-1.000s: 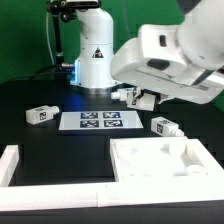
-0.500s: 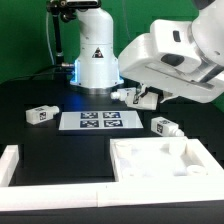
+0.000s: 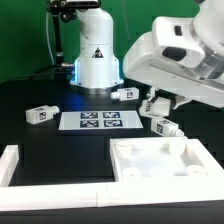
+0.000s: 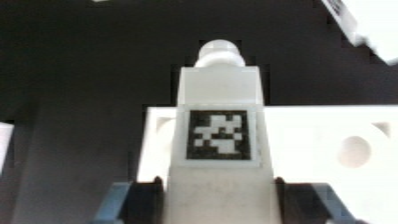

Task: Assemble one leg

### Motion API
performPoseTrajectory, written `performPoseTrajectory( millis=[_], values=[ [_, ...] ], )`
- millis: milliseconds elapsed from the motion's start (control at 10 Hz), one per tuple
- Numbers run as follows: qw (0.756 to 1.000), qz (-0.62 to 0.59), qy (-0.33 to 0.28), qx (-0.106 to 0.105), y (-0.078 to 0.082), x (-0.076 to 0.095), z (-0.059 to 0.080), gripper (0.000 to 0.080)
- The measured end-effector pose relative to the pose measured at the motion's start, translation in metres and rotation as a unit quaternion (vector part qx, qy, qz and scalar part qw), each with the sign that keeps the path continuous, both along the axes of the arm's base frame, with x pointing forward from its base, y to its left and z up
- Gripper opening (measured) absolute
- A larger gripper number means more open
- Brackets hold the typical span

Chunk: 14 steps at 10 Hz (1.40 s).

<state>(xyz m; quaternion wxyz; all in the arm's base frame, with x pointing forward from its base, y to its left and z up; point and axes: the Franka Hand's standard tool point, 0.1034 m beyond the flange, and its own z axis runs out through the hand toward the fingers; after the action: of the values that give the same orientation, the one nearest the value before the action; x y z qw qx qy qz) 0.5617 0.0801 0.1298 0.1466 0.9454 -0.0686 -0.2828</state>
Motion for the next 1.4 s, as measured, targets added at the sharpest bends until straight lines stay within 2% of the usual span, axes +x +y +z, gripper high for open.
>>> performPoseTrajectory(
  millis=[100, 200, 400, 600, 700, 800, 900, 1100, 1300, 1400],
  values=[
    [1.0, 0.006, -0.006, 0.005, -0.004, 0.007, 0.006, 0.0293],
    [0.998, 0.019, -0.051, 0.011, 0.0, 0.018, 0.003, 0.0293],
    [0.993, 0.038, -0.107, 0.026, 0.006, 0.016, 0.003, 0.0293],
    [0.979, 0.062, -0.19, 0.047, 0.015, 0.026, 0.003, 0.0293],
    [0.969, 0.065, -0.229, 0.063, 0.016, 0.036, 0.01, 0.0293],
    [0.951, 0.065, -0.291, 0.079, 0.014, 0.055, 0.021, 0.0293],
    [0.93, 0.076, -0.348, 0.092, 0.014, 0.066, 0.026, 0.0293],
    [0.895, 0.094, -0.422, 0.108, 0.023, 0.074, 0.028, 0.0293],
    [0.878, 0.1, -0.452, 0.119, 0.028, 0.073, 0.025, 0.0293],
    [0.881, 0.095, -0.448, 0.119, 0.027, 0.071, 0.023, 0.0293]
  ],
)
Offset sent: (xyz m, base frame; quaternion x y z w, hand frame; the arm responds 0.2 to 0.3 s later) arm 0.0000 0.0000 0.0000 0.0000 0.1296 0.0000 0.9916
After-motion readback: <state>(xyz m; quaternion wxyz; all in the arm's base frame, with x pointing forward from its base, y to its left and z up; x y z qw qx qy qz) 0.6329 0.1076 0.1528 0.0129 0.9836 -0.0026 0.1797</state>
